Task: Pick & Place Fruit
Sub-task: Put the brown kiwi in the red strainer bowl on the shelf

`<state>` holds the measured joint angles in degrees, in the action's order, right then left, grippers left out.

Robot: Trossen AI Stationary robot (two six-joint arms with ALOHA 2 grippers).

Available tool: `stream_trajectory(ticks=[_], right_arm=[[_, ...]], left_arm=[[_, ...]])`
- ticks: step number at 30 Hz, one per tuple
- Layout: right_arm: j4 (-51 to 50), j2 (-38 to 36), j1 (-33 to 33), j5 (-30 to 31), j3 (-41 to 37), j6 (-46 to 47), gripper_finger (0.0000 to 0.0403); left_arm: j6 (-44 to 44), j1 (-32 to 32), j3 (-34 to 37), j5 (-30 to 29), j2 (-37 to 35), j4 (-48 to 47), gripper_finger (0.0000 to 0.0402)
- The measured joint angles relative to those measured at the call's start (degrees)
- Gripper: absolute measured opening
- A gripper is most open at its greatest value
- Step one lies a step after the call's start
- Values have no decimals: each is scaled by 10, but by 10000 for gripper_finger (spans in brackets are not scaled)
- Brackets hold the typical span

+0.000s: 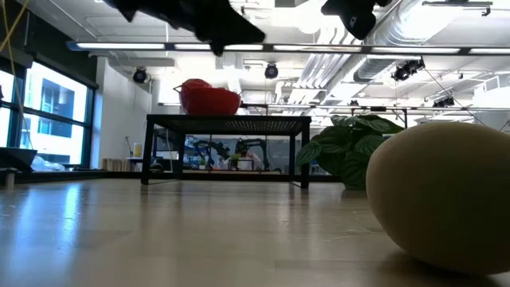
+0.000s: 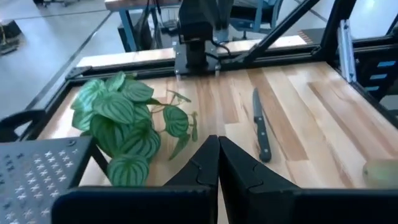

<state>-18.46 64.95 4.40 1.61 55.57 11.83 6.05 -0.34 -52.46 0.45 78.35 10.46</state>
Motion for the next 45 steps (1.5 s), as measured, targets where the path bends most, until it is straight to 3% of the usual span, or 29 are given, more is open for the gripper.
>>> stream_trajectory(ticks=[24, 36, 45], right_arm=[[13, 0, 0, 0, 0, 0, 2], [14, 0, 0, -2, 0, -16, 3], [17, 0, 0, -2, 0, -21, 3]], left_arm=[[4, 0, 141, -67, -203, 4, 0], [12, 0, 232, -66, -393, -7, 0], [12, 0, 263, -65, -562, -119, 0]])
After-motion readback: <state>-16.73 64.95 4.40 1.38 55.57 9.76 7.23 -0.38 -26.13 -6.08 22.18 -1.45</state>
